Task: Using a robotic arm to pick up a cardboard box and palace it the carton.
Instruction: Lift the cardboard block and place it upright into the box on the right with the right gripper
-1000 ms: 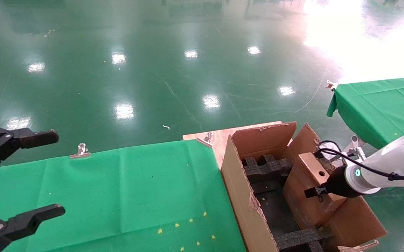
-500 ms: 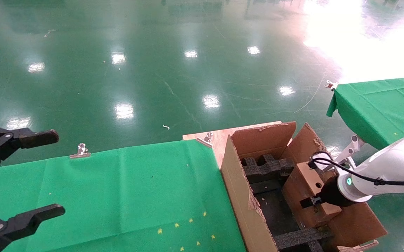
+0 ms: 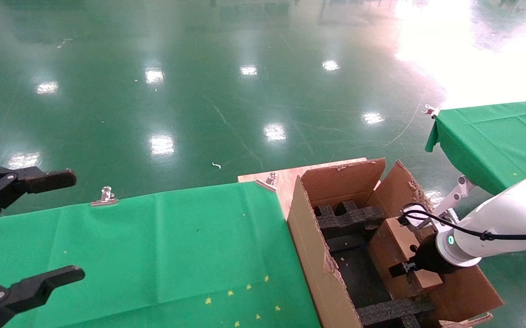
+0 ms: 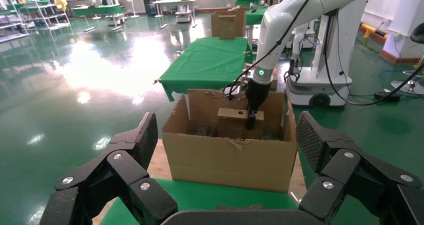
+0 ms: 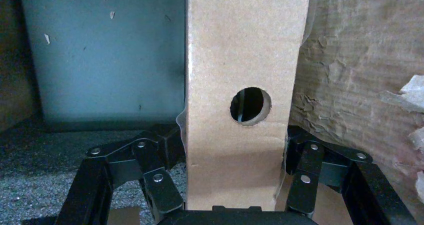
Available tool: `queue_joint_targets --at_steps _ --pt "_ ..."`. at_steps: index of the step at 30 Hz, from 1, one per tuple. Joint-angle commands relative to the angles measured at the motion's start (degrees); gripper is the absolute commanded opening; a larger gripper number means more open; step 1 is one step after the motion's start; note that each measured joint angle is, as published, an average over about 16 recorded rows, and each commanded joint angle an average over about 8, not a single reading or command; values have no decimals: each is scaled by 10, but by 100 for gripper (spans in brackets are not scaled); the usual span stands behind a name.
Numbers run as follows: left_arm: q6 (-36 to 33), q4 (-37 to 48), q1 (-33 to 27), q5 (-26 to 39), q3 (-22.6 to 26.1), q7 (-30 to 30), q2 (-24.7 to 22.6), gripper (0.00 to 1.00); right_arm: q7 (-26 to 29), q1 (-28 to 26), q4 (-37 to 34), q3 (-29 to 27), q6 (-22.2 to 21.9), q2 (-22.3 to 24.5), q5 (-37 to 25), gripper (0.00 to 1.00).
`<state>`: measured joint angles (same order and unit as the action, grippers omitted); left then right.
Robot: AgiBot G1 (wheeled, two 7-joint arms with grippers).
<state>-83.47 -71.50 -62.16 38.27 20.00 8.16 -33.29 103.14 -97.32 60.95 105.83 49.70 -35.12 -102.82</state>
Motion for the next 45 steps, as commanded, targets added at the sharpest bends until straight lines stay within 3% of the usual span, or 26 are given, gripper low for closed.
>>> queue_joint_targets --at_steps 1,27,38,45 --pt "0 0 0 0 0 0 0 100 -4 1 -2 0 0 -1 3 100" --pt "0 0 0 0 0 0 0 100 3 -24 19 -4 5 12 -14 100" --pt "0 0 0 0 0 0 0 100 -24 -112 62 -47 -7 29 -13 100" --pt "0 0 0 0 0 0 0 100 -99 -177 103 -104 -23 35 74 100"
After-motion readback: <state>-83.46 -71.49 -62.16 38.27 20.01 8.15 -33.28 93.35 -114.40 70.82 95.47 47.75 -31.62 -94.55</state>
